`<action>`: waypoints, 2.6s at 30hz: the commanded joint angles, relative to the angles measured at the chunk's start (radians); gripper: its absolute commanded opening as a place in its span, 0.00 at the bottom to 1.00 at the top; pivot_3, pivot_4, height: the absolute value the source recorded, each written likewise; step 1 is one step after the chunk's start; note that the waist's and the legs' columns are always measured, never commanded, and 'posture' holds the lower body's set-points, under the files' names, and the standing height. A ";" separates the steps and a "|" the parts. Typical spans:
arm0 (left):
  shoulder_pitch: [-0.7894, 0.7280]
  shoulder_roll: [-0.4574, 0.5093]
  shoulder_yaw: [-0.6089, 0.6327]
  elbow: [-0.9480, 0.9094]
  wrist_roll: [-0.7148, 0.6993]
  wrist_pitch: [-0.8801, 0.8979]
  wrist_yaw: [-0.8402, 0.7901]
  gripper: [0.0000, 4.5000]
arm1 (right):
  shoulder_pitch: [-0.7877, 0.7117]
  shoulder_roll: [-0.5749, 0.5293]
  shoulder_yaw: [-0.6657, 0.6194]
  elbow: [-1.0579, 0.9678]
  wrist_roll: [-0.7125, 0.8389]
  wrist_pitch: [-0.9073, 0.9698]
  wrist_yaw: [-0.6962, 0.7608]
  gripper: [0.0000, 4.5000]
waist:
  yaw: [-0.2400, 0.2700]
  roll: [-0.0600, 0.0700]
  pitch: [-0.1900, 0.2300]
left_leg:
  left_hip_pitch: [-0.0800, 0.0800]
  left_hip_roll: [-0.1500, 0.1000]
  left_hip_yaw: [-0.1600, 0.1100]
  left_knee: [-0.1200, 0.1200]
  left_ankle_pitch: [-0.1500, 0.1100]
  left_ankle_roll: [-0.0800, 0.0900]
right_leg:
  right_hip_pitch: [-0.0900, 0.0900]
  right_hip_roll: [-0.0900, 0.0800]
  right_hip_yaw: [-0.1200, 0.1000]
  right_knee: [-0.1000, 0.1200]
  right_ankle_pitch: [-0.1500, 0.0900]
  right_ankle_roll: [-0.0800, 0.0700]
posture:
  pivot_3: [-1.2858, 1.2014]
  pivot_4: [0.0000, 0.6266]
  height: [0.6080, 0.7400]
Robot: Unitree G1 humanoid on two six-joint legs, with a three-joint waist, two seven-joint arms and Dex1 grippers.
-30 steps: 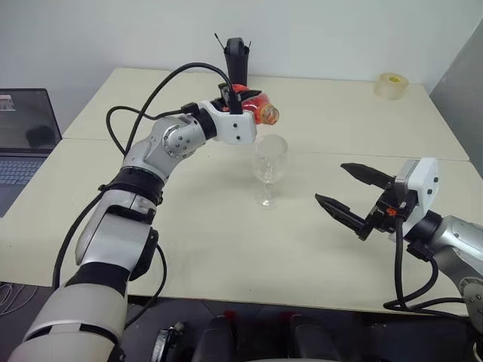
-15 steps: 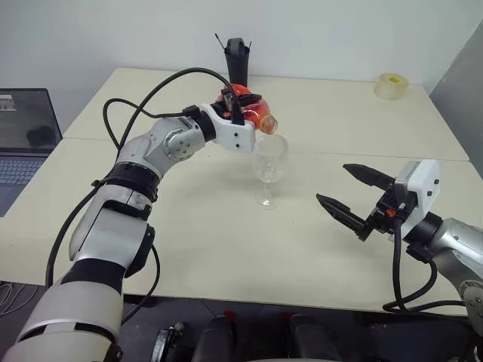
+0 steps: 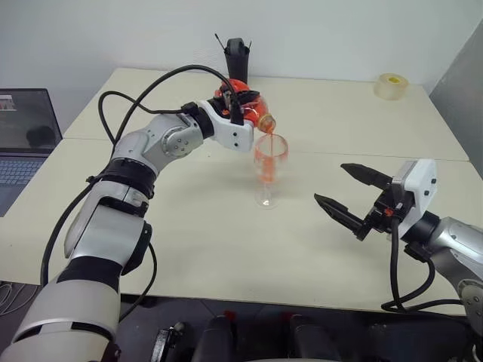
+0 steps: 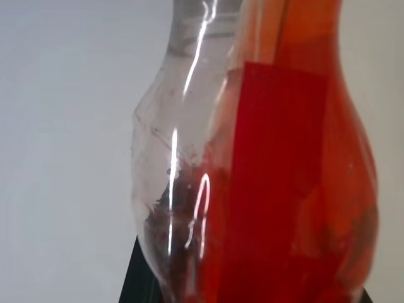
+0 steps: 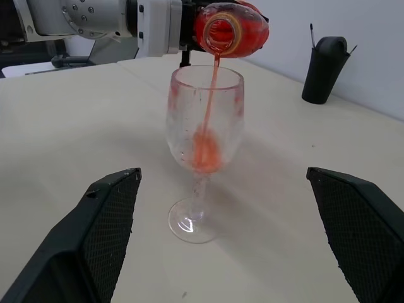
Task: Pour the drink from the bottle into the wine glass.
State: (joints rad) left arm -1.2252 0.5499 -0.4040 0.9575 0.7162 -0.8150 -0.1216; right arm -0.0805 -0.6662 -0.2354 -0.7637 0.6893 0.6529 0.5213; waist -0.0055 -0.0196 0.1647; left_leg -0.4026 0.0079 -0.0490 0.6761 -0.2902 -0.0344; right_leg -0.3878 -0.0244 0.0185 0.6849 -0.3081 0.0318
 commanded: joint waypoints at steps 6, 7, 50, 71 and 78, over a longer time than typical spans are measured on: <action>-0.058 0.026 -0.005 -0.008 0.023 -0.009 0.065 0.20 | -0.019 -0.011 0.001 -0.017 -0.004 -0.021 0.004 1.00 | 0.000 0.000 0.000 | 0.000 0.000 0.000 0.000 0.000 0.000 | 0.000 0.000 0.000 0.001 0.000 0.000 | 0.52 0.24 1.00; -0.059 0.027 -0.006 -0.005 0.025 -0.010 0.068 0.20 | -0.019 -0.011 0.003 -0.016 -0.005 -0.021 0.005 1.00 | 0.000 0.000 0.000 | 0.000 0.000 0.000 0.000 0.000 0.000 | 0.000 0.000 0.000 0.001 0.000 0.000 | 0.52 0.24 1.00; -0.083 0.076 -0.046 0.028 0.061 -0.007 0.131 0.20 | -0.038 -0.008 0.033 0.016 -0.020 -0.035 0.015 1.00 | -0.002 0.000 0.000 | 0.000 0.000 0.000 0.002 0.000 0.000 | -0.001 0.000 0.000 0.005 0.000 0.000 | 0.52 0.24 1.00; -0.021 0.011 0.056 0.043 -0.194 0.026 -0.060 0.20 | -0.073 -0.005 0.037 0.016 -0.013 -0.030 0.015 1.00 | -0.004 0.000 0.000 | 0.001 0.000 0.000 0.002 0.000 0.000 | -0.001 0.000 0.001 0.005 0.000 0.000 | 0.52 0.24 1.00; 0.110 -0.104 0.287 -0.070 -0.616 0.328 -0.356 0.20 | -0.197 -0.017 0.052 0.052 0.058 0.082 -0.021 1.00 | -0.018 0.000 0.000 | 0.001 0.002 0.000 0.004 0.000 0.000 | -0.001 0.000 0.000 0.007 0.000 0.000 | 0.52 0.24 1.00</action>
State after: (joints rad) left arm -1.1050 0.4441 -0.1991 0.9536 0.2186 -0.5816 -0.4349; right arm -0.2543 -0.6686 -0.1717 -0.7069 0.7145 0.7065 0.5161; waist -0.0234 -0.0192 0.1644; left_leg -0.4018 0.0100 -0.0493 0.6798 -0.2899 -0.0348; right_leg -0.3886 -0.0247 0.0187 0.6922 -0.3083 0.0318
